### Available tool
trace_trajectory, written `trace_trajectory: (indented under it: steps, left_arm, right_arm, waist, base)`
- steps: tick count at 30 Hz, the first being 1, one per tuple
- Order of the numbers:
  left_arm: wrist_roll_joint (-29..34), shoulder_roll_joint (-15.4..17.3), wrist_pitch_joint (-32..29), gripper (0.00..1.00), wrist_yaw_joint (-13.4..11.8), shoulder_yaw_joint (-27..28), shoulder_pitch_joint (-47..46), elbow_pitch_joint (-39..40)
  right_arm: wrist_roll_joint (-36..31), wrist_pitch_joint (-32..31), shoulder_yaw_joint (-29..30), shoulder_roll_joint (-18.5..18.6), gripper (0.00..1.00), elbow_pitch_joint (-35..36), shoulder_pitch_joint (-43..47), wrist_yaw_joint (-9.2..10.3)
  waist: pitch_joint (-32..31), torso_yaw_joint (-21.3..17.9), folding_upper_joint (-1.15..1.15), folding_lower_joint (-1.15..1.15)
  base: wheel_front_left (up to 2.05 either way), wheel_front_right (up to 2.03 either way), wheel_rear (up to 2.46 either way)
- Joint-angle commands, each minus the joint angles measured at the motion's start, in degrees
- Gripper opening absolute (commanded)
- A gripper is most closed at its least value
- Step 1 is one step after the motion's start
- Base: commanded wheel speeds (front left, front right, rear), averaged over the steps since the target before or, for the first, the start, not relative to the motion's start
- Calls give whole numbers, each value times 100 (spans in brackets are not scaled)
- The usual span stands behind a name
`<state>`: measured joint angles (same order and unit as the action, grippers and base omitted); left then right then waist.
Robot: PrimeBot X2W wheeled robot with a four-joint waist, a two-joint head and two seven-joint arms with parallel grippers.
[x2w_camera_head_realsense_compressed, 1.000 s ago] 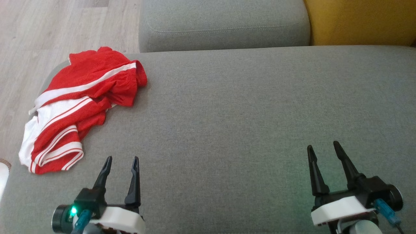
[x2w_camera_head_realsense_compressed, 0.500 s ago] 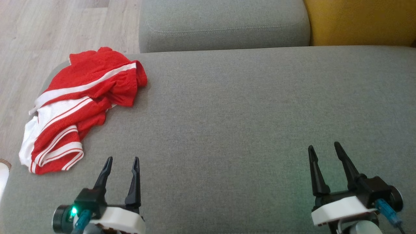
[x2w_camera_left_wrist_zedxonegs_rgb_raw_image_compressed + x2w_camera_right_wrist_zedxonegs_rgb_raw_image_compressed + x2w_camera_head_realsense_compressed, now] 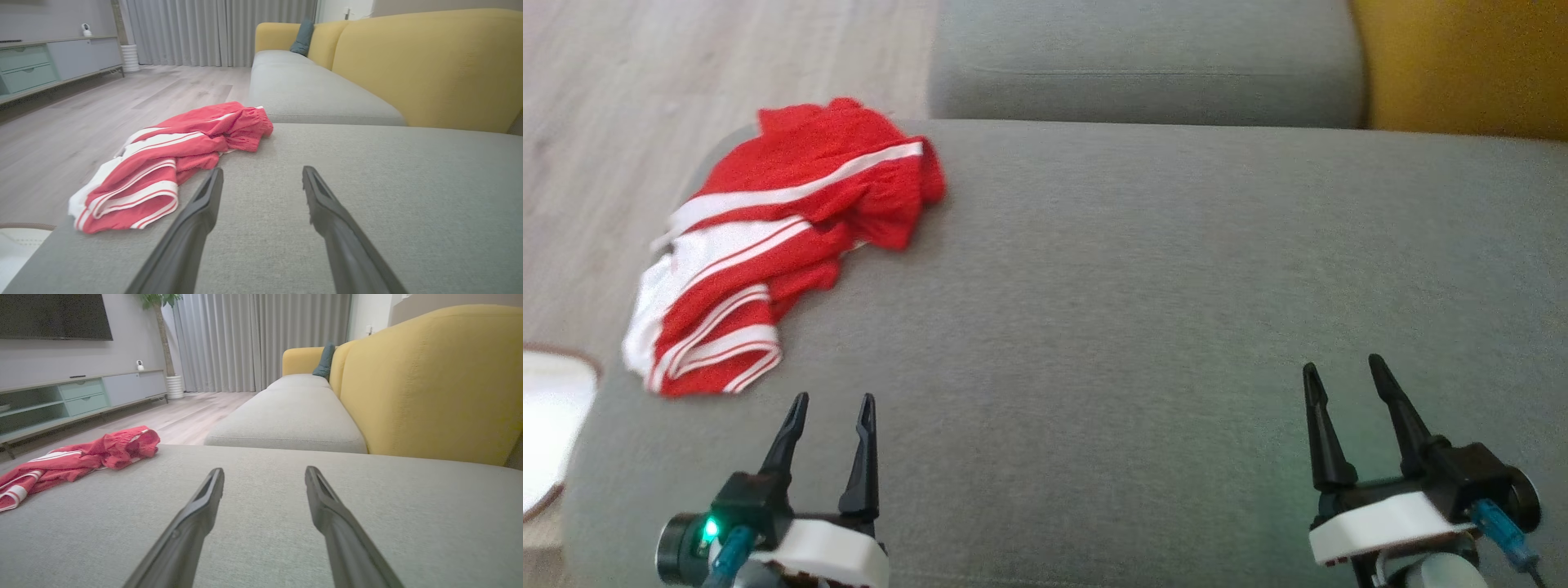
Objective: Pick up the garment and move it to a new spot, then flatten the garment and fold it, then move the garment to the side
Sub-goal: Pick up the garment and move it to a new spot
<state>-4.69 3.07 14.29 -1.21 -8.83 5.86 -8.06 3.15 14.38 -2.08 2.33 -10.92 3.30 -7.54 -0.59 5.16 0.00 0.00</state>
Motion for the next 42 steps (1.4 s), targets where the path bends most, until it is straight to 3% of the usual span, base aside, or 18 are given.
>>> trace_trajectory:
  steps: [1, 11, 22, 31, 42]
  left_arm:
    - [23, -12, 71, 100, -1, 182, -211, 202]
    - [44, -14, 71, 100, -11, 294, -225, 294]
    - [58, -15, 71, 100, 7, 431, -201, 336]
    - [95, 156, 71, 100, 49, 674, -297, 521]
    - [213, 1126, -4, 100, 468, 961, -2220, 561]
  right_arm:
    - [58, 62, -146, 54, 100, 215, -103, 5]
    - [114, 62, -243, 54, 100, 222, -126, 5]
    - [124, 62, -305, 54, 100, 185, -171, 5]
    - [113, 62, -307, 54, 100, 206, -226, 5]
    - [-224, 62, -293, 54, 100, 388, -759, 5]
  waist:
    - [16, 282, 0, 0]
    - [22, 1373, 0, 0]
    - [43, 2048, 0, 0]
    - [147, 2013, 0, 0]
    - [966, 1394, 0, 0]
  base:
    - [0, 0, 0]
    - [0, 0, 0]
    - [0, 0, 0]
    - [0, 0, 0]
    - [0, 0, 0]
